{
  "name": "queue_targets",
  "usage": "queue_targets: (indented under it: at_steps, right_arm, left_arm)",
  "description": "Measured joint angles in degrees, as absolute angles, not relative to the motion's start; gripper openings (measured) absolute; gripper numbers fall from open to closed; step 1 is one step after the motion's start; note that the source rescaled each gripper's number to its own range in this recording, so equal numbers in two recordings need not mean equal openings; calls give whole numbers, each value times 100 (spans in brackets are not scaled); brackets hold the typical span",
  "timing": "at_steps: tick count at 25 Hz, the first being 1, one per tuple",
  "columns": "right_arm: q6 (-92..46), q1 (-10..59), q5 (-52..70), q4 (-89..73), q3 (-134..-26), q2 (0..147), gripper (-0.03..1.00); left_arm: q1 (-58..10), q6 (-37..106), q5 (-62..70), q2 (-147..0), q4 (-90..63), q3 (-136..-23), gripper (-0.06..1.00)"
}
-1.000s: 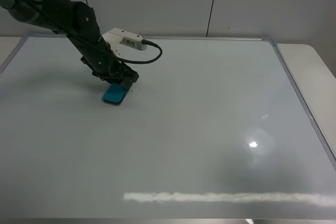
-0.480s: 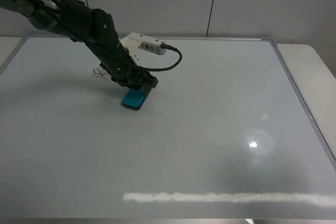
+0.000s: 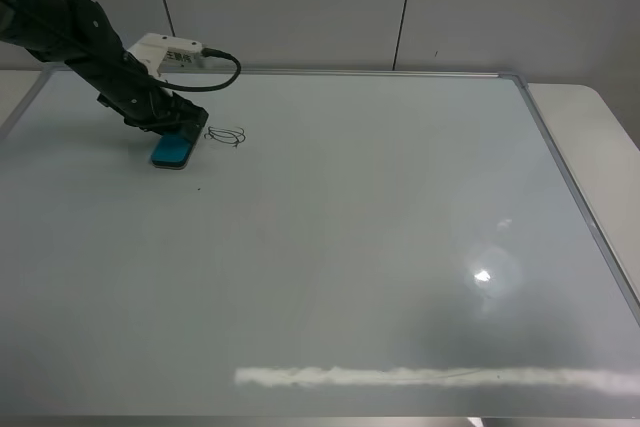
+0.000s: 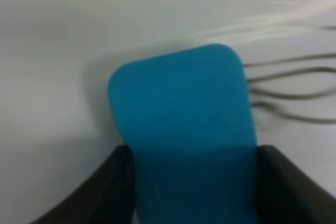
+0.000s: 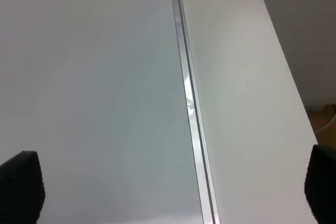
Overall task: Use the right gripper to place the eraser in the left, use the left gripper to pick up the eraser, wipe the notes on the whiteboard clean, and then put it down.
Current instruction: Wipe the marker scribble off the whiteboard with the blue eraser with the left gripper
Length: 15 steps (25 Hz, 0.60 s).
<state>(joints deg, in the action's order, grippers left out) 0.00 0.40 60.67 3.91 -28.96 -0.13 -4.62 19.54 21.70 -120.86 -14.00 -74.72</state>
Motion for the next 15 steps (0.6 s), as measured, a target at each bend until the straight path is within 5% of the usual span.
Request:
queue_targets:
  at_steps: [6, 15]
  right_arm:
    - [0, 40, 6067, 391, -2896, -13, 100]
    - [0, 40, 6067, 395, -2896, -13, 100]
  left_arm:
    - [25, 1982, 2362, -12081, -1437, -7491, 0]
    - [-816, 2025, 2394, -12164, -1306, -7661, 0]
